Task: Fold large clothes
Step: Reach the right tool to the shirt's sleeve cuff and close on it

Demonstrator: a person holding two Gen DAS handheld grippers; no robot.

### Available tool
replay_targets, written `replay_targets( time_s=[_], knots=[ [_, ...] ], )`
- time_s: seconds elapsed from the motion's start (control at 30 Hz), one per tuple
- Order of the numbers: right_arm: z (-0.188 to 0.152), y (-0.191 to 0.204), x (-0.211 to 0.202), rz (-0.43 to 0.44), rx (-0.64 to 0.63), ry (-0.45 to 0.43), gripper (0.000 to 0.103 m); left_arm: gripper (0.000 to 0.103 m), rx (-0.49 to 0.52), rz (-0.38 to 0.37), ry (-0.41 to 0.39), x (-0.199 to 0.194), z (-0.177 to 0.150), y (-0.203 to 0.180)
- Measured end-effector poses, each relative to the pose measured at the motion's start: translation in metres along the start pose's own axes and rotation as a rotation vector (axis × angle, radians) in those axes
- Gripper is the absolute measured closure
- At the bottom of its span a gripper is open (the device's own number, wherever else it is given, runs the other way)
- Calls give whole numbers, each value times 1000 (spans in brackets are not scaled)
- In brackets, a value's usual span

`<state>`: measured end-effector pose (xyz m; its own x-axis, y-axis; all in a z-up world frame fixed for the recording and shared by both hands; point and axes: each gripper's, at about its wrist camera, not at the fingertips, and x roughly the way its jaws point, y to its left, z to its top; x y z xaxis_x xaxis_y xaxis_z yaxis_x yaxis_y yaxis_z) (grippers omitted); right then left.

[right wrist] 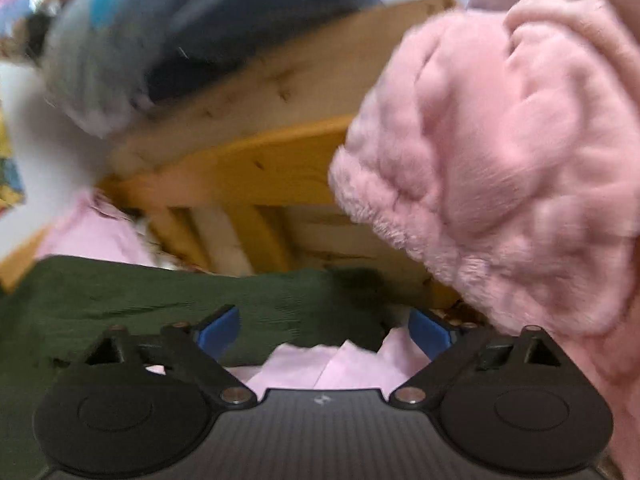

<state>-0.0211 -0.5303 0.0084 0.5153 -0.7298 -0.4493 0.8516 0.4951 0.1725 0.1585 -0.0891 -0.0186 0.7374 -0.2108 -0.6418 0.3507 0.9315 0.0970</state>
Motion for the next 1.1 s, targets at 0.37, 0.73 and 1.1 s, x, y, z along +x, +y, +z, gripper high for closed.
replay_targets(
  time_s=[0.37,0.73,1.1],
  knots=[
    [-3,34,58,-50,-151,101,72,1,18,63,59,9,-14,36],
    [19,90,-34,112,-462,-181,85,1,-35,91,3,0,-2,54],
    [35,282,-155,663,-709,-506,103,1,-82,101,15,2,-11,83]
  ],
)
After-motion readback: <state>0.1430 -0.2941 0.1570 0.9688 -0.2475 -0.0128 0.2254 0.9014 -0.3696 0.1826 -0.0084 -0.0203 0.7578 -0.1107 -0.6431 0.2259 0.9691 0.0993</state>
